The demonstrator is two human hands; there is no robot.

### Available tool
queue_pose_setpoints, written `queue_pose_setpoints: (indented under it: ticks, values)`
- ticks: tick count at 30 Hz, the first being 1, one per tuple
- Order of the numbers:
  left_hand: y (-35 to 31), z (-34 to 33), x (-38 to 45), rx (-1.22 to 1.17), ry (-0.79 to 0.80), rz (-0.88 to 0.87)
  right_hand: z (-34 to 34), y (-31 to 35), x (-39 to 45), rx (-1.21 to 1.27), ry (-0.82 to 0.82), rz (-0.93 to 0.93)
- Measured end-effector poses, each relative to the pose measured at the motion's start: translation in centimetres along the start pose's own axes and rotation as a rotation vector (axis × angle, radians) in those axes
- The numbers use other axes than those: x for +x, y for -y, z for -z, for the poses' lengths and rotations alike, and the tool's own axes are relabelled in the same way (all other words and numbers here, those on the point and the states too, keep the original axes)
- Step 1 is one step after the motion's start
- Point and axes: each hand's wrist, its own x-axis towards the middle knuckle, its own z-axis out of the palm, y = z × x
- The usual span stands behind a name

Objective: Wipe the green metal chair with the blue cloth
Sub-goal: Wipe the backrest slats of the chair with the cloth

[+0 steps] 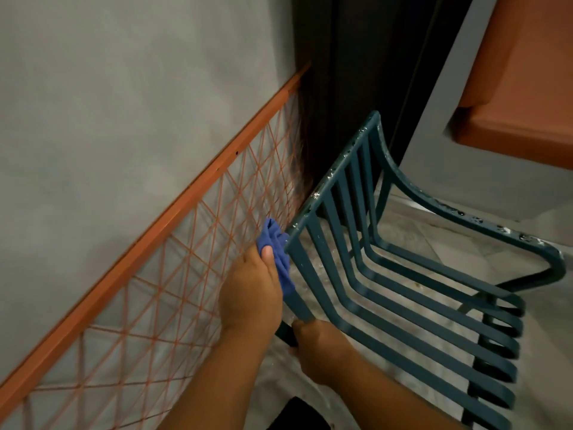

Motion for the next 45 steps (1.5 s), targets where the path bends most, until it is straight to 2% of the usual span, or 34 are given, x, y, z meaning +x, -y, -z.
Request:
queue_pose_setpoints:
  ticks: [1,4,6,13,20,25,30,36,42,45]
  values:
    - [0.0,-0.3,0.0,0.117,0.087,-0.034,0.1,0.0,0.0,0.015,0.003,-0.007]
    - [1.3,-0.9,-1.1,0.450,0.198,-0.173,0.0,0.0,-0.1,0.009,0.010,0.014]
    - [1.9,-1.1,-1.1,0.528,0.221,-0.236,0.0,0.0,-0.1,-0.009,0.025,0.010]
    - [-0.7,-2.9,3.2,0.370,0.271,-0.204,0.2,0.2,-0.1,-0.038,0.029,0.000]
    - [2.1,-1.3,0.7,0.443,0.315,-0.210,0.0,0.4,-0.4,-0.047,0.012,0.008]
    - [-1.1,-2.5,3.5,0.302,0.319,-0.168,-0.1,0.3,-0.3,-0.035,-0.011,-0.006]
    - [0.1,-2.1,2.7,0.401,0.293,-0.208,-0.4,0.2,-0.7,-0.006,0.006,-0.014]
    - [0.0,-1.7,2.0,0.453,0.313,-0.157,-0.3,0.3,-1.1,0.017,0.006,0.016]
    - [-1.7,-2.1,3.9,0.348,0.391,-0.137,0.7,0.5,-1.5,0.004,0.040,0.025]
    - [0.4,-0.7,4.1,0.058,0.505,-0.102,0.9,0.6,-2.0,0.008,0.047,0.035]
